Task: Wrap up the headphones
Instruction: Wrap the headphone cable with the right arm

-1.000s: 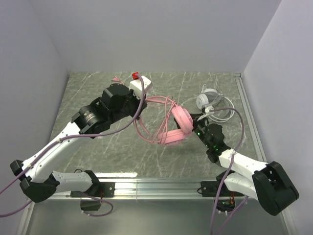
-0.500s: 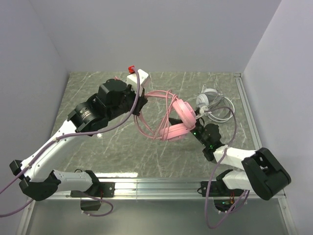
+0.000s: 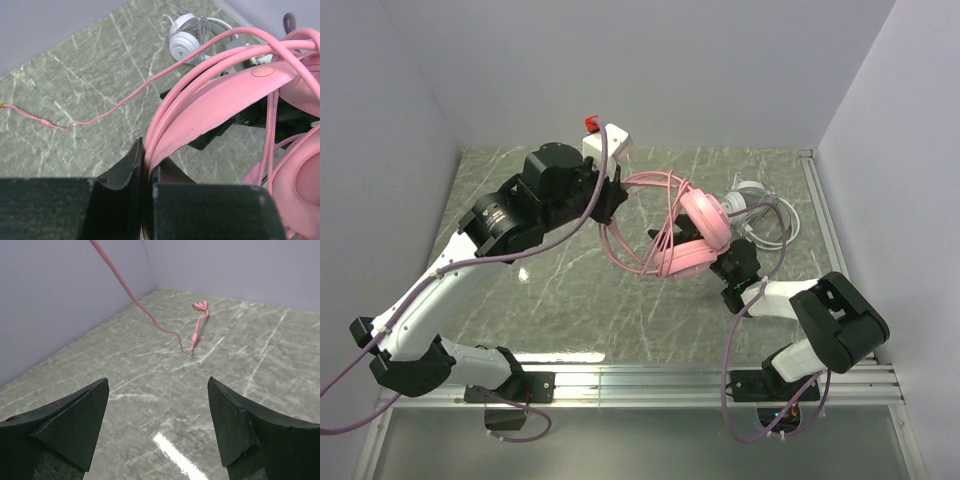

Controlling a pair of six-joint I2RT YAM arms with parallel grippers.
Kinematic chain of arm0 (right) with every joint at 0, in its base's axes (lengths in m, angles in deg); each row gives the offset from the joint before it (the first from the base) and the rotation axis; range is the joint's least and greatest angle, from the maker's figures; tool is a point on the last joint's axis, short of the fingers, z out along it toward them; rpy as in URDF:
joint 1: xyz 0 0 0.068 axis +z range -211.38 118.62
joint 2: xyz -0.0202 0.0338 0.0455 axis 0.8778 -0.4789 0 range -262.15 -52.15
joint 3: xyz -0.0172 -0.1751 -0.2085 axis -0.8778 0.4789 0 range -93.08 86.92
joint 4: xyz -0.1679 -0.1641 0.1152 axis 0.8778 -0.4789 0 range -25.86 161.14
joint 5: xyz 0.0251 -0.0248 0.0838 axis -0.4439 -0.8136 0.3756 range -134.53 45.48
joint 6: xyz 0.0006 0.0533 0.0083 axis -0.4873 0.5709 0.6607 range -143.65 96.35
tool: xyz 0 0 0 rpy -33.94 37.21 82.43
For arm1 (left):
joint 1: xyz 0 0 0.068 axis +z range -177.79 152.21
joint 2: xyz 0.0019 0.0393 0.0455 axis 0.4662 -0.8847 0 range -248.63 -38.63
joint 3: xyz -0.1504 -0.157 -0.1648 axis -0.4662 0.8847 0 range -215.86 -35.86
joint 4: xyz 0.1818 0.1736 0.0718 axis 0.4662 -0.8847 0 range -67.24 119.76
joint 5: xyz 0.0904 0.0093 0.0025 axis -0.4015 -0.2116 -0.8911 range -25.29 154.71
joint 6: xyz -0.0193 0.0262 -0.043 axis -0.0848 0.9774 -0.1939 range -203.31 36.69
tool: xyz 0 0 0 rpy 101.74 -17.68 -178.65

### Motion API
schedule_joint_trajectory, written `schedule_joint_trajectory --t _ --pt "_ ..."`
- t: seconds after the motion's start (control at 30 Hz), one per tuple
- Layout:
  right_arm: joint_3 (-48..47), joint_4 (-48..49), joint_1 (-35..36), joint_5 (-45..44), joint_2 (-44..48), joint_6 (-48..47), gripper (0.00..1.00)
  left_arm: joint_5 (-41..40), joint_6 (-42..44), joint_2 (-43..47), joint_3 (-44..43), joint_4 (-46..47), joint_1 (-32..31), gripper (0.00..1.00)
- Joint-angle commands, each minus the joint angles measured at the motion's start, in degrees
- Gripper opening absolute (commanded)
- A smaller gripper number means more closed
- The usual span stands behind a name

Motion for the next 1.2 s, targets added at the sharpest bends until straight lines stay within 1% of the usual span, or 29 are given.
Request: schedule_joint_trajectory --t 0.0,0.13,0.3,0.43,0.53,0.77,1.0,1.17 --pt "-2.22 10.86 0.57 1.30 0.14 -0.47 0.86 3.86 -4.55 -0.56 -6.82 3.47 0.02 0.00" --pt "-1.79 10.42 0.57 2.10 2.07 -1.25 0.86 6.15 -5.87 -2.23 -10.00 2.06 0.02 0.00" --pt "0.67 10.77 0.66 2.62 6.19 -2.75 0.86 11.32 -8.68 -5.13 -15.26 -0.31 -0.24 0.00" --pt "1.38 10.24 0.66 2.89 8.75 -3.63 0.86 12.65 -9.74 -6.45 -17.91 -1.19 -1.12 0.00" --pt "0.33 10.68 0.66 3.15 8.49 -3.54 0.86 13.18 -10.35 -6.45 -18.44 -0.49 -1.47 0.00" --pt "-5.55 10.24 1.09 5.08 5.59 -3.37 0.86 12.04 -10.36 -8.47 -22.83 -3.21 -1.47 0.00" --pt "-13.38 10.59 2.50 6.40 -1.44 -3.45 0.86 10.81 -10.62 -9.44 -25.21 -5.06 -1.47 0.00" --pt "-19.35 11.03 3.91 5.26 -6.97 -3.90 0.86 10.46 -10.71 -9.17 -25.65 -5.32 -1.47 0.00"
